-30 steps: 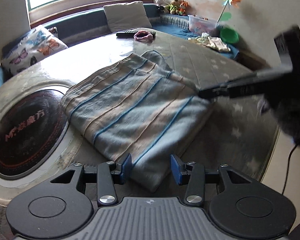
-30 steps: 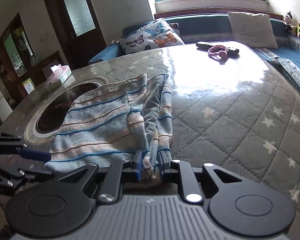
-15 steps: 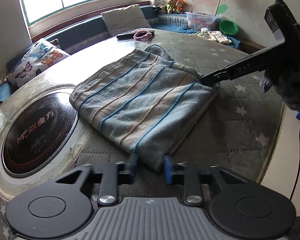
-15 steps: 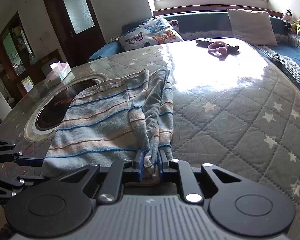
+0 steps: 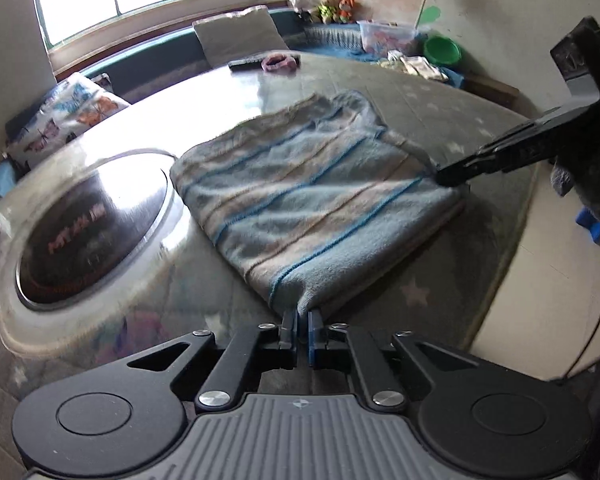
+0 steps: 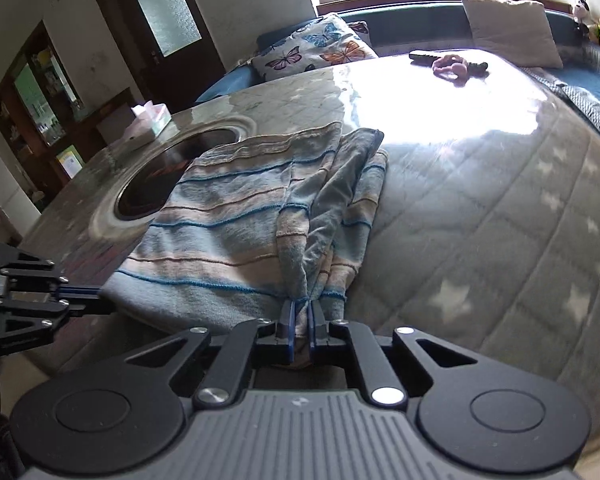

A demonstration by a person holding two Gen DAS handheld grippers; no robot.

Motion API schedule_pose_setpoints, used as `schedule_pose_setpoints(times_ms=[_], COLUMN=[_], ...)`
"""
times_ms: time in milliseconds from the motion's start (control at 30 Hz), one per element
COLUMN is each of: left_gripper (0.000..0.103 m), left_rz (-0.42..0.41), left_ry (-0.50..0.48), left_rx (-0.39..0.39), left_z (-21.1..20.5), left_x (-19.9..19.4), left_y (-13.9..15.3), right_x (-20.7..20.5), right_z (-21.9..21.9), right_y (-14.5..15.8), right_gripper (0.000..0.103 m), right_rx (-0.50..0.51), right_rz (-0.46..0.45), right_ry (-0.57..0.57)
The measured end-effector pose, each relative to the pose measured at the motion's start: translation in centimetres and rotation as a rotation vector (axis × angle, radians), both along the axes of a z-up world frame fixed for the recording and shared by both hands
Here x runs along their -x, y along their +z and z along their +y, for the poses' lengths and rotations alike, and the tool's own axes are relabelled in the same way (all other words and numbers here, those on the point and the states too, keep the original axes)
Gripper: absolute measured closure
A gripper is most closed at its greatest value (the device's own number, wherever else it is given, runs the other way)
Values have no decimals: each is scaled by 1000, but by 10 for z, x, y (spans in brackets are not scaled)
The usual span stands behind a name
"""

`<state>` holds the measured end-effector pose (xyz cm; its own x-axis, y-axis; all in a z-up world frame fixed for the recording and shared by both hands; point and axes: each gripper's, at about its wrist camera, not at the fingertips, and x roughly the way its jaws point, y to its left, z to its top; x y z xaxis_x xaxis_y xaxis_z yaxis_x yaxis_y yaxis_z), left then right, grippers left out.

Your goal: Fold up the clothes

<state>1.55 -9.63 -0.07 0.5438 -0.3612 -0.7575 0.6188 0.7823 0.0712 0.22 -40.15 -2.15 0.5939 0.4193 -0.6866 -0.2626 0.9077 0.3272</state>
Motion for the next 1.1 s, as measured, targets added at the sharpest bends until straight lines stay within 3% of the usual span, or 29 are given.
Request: schedule_pose_setpoints(times_ms=[133, 267, 500, 833, 967, 1100], left_gripper=[91, 91, 87, 87, 88, 88], left_rz=[23, -40, -101, 32, 49, 61], left_ry=[-6, 12, 50, -26, -43, -56], left_rx=[37, 50, 144, 150, 148, 147], left_z=[10, 18, 10, -37, -38, -38], left_x=[-8, -10, -29, -42, -40, -39], left_y=[15, 35, 56, 10, 3, -2], right_x=[12, 16, 4, -23, -25, -27], right_z=[-1, 2, 21, 53, 46, 32], right_y=[7, 30, 49, 22, 10, -1], right_gripper=[96, 96, 95, 95, 95, 97], right_rx=[-6, 34, 101, 168, 216, 196], right_rz=[-2, -85, -199, -249, -235, -211], right_ry=[8, 23, 52, 78, 33, 6])
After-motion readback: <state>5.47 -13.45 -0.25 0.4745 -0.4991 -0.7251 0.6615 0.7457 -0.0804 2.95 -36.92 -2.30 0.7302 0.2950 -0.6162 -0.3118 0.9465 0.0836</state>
